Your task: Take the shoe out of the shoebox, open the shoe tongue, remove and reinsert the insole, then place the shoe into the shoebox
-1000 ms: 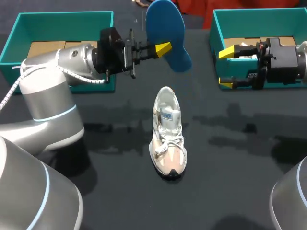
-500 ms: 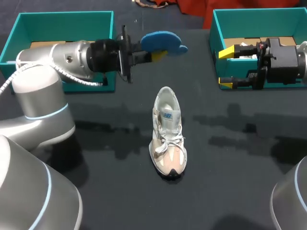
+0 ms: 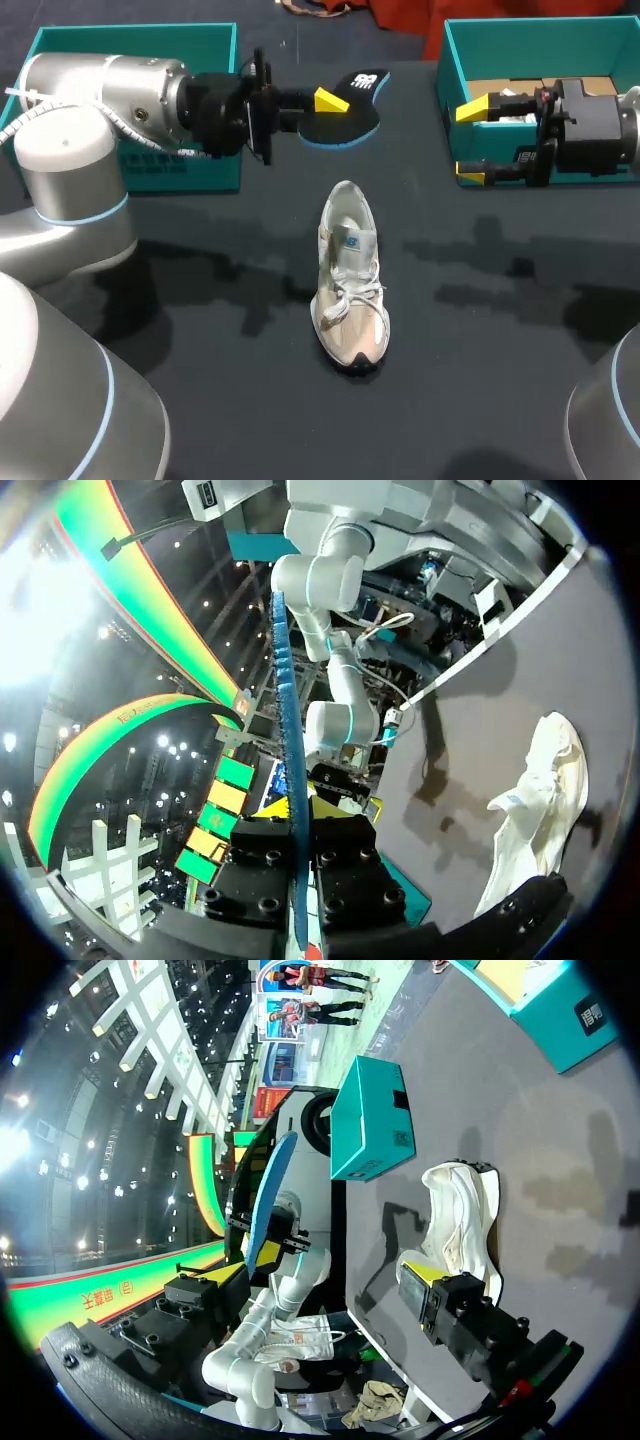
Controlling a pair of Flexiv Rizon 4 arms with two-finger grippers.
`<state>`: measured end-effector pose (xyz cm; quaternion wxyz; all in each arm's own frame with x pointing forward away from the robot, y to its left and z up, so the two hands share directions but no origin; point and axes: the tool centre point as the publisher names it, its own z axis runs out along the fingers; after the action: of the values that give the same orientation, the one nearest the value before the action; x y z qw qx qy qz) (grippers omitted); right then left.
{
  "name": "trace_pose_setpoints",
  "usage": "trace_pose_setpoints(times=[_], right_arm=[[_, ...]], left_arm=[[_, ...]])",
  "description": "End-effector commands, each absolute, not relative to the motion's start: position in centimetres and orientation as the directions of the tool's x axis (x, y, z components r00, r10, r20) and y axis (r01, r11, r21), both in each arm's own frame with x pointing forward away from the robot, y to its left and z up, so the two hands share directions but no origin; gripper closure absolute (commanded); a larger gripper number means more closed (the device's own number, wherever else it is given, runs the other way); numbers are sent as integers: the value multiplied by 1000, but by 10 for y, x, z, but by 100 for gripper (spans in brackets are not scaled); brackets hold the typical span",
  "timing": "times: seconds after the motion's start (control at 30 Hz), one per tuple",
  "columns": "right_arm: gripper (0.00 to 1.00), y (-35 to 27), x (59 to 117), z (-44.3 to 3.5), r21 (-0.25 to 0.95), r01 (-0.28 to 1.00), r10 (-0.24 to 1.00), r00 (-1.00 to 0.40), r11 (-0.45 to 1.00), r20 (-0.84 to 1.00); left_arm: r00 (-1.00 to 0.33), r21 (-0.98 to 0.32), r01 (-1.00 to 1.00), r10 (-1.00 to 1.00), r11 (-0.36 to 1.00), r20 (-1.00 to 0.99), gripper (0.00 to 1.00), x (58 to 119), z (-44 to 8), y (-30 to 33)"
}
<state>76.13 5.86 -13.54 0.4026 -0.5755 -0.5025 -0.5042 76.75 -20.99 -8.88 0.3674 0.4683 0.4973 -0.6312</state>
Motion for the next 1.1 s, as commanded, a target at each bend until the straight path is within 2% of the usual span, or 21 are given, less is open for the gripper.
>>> trace_pose_setpoints(times=[0.03,0.37,0.53,0.9,1.1], right_arm=[[0,60,762,-136,42,984,175,-12,-171,985],[0,60,762,-136,42,984,175,-12,-171,985],[0,72,767,-138,86,984,177,-58,-155,982],[0,101,769,-143,163,973,162,-136,-165,977],[0,102,769,-142,165,973,162,-138,-165,977]], left_arm=[[319,281,924,120,-261,-940,100,776,-93,-214],[365,329,922,172,-203,-915,100,795,-111,-234],[355,328,930,178,-163,-918,100,803,-117,-245],[238,226,969,127,-104,-963,100,814,-129,-260],[189,182,981,112,-70,-976,100,819,-130,-259]])
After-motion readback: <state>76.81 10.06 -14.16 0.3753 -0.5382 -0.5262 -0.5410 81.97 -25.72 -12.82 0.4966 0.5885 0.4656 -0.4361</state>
